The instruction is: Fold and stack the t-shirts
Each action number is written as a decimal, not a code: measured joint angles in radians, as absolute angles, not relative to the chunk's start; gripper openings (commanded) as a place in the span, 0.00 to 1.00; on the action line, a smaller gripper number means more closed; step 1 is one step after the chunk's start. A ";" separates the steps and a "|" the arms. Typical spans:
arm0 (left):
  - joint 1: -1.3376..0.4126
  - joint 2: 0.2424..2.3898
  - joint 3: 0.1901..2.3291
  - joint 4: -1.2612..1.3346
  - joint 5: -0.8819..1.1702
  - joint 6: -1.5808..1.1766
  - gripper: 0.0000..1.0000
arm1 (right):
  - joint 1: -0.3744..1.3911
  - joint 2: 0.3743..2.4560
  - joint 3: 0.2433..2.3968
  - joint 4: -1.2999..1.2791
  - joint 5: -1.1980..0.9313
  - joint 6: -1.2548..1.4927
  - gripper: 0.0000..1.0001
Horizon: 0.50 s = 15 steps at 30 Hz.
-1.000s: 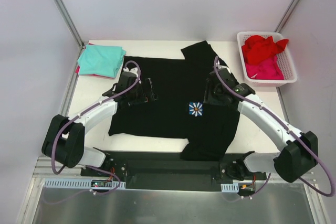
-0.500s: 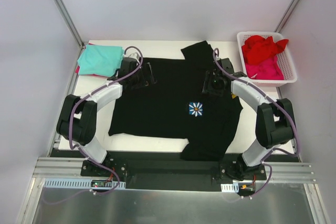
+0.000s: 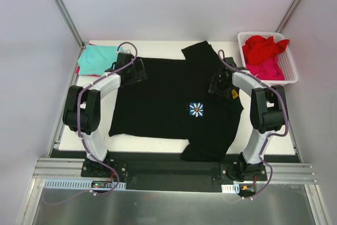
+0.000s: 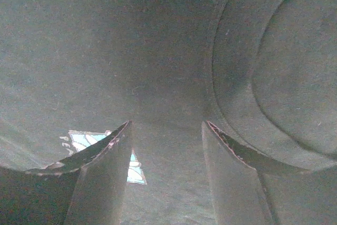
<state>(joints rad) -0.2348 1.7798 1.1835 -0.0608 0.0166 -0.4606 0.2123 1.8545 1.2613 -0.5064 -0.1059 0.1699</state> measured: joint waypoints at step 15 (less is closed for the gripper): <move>-0.189 1.961 1.336 -0.126 0.028 -0.480 0.99 | 0.198 2.043 1.508 -0.688 -0.064 0.144 0.60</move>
<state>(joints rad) -0.1894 1.9610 1.3365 -0.1261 0.0277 -0.4801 0.1978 2.0426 1.5082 -0.6880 -0.0639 0.1444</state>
